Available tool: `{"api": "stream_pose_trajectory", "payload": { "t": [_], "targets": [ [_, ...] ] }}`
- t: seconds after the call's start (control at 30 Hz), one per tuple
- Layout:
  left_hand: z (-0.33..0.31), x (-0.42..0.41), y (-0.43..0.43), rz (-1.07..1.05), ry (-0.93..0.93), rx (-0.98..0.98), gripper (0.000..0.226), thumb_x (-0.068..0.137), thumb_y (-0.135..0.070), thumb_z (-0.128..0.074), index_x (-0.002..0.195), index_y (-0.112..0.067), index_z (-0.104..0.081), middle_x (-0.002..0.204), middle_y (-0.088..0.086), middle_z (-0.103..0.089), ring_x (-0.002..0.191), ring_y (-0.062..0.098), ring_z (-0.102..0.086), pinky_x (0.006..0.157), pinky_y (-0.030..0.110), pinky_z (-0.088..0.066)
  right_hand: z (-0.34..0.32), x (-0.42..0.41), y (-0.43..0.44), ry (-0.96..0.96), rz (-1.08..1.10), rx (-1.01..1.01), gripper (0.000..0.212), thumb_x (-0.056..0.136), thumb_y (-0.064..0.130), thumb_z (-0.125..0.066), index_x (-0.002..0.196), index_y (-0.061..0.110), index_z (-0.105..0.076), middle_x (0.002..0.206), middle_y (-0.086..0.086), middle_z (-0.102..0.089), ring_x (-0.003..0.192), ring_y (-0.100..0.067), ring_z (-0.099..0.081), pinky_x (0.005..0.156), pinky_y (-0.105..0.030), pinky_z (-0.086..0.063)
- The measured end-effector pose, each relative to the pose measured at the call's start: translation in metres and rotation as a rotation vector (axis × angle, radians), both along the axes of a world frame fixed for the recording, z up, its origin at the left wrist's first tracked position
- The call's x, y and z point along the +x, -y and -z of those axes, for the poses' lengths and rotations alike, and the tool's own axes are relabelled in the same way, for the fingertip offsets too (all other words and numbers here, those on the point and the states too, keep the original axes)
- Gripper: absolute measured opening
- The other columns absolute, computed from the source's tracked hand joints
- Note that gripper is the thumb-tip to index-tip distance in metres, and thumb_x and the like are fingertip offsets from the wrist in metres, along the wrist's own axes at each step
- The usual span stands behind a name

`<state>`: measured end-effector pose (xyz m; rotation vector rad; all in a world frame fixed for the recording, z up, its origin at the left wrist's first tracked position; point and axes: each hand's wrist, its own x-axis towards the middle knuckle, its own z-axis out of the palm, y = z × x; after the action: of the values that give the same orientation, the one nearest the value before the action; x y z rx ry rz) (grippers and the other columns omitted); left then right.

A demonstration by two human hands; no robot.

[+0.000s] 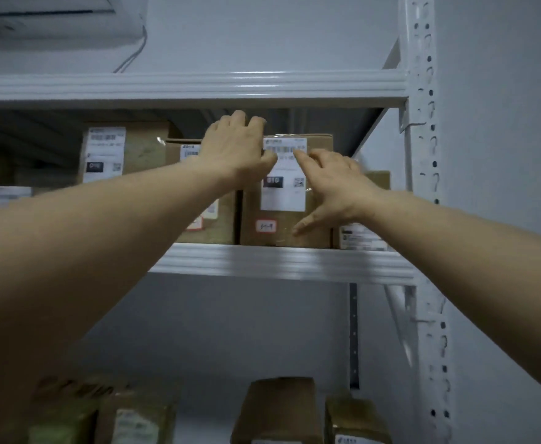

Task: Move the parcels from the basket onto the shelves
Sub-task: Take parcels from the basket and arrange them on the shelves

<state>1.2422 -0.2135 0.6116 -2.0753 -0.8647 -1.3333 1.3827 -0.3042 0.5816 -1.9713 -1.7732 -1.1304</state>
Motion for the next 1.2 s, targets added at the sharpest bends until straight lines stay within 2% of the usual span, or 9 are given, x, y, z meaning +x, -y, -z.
{"api": "stream_pose_trajectory", "payload": {
  "t": [0.17, 0.37, 0.53, 0.73, 0.83, 0.97, 1.2],
  "targets": [
    [0.061, -0.095, -0.003, -0.223, 0.005, -0.048, 0.051, 0.090, -0.035, -0.047, 0.137, -0.015, -0.042, 0.132, 0.013, -0.045, 0.120, 0.031, -0.043, 0.097, 0.039, -0.035, 0.036, -0.084, -0.048, -0.019, -0.336, -0.023, 0.120, 0.066, 0.062, -0.075, 0.153, 0.016, -0.007, 0.155, -0.010, -0.020, 0.141, -0.029, -0.021, 0.114, -0.040, -0.020],
    [0.157, -0.230, -0.015, -0.571, -0.038, -0.380, 0.056, 0.087, -0.038, -0.050, 0.138, -0.019, -0.039, 0.134, 0.012, -0.041, 0.125, 0.034, -0.037, 0.105, 0.050, -0.031, 0.112, -0.199, -0.101, -0.004, -0.581, -0.194, 0.119, 0.064, 0.068, -0.071, 0.152, 0.015, -0.011, 0.153, -0.012, -0.022, 0.140, -0.031, -0.022, 0.113, -0.040, -0.020],
    [0.235, -0.343, -0.012, -0.752, -0.049, -0.655, 0.059, 0.089, -0.045, -0.048, 0.141, -0.020, -0.035, 0.137, 0.011, -0.037, 0.129, 0.035, -0.035, 0.107, 0.056, -0.027, 0.175, -0.309, -0.128, 0.038, -0.681, -0.371, 0.118, 0.067, 0.074, -0.063, 0.153, 0.018, -0.006, 0.154, -0.010, -0.020, 0.141, -0.031, -0.022, 0.113, -0.040, -0.022],
    [0.336, -0.495, -0.013, -0.901, 0.074, -0.931, 0.064, 0.088, -0.044, -0.050, 0.143, -0.017, -0.030, 0.140, 0.013, -0.037, 0.131, 0.035, -0.034, 0.110, 0.056, -0.023, 0.258, -0.465, -0.163, 0.044, -0.792, -0.569, 0.103, 0.078, 0.070, -0.056, 0.153, 0.019, -0.008, 0.154, -0.009, -0.024, 0.140, -0.030, -0.024, 0.114, -0.040, -0.016],
    [0.384, -0.573, -0.008, -0.959, 0.152, -1.069, 0.068, 0.089, -0.044, -0.053, 0.144, -0.014, -0.027, 0.141, 0.015, -0.035, 0.132, 0.035, -0.034, 0.111, 0.056, -0.023, 0.302, -0.551, -0.180, 0.046, -0.856, -0.702, 0.097, 0.082, 0.067, -0.054, 0.153, 0.018, -0.008, 0.154, -0.009, -0.025, 0.140, -0.029, -0.025, 0.113, -0.040, -0.017],
    [0.436, -0.667, 0.001, -1.044, 0.211, -1.212, 0.065, 0.091, -0.044, -0.051, 0.143, -0.013, -0.028, 0.141, 0.015, -0.037, 0.131, 0.034, -0.035, 0.109, 0.054, -0.026, 0.353, -0.655, -0.197, 0.051, -0.962, -0.821, 0.096, 0.083, 0.066, -0.053, 0.154, 0.018, -0.009, 0.154, -0.009, -0.027, 0.139, -0.028, -0.028, 0.113, -0.040, -0.020],
    [0.509, -0.793, -0.008, -1.182, 0.358, -1.357, 0.066, 0.088, -0.046, -0.052, 0.141, -0.013, -0.031, 0.142, 0.015, -0.037, 0.130, 0.035, -0.037, 0.109, 0.052, -0.027, 0.436, -0.797, -0.227, 0.108, -1.022, -0.986, 0.090, 0.087, 0.060, -0.053, 0.153, 0.017, -0.010, 0.154, -0.009, -0.025, 0.142, -0.028, -0.024, 0.117, -0.041, -0.013]
  ]
}}
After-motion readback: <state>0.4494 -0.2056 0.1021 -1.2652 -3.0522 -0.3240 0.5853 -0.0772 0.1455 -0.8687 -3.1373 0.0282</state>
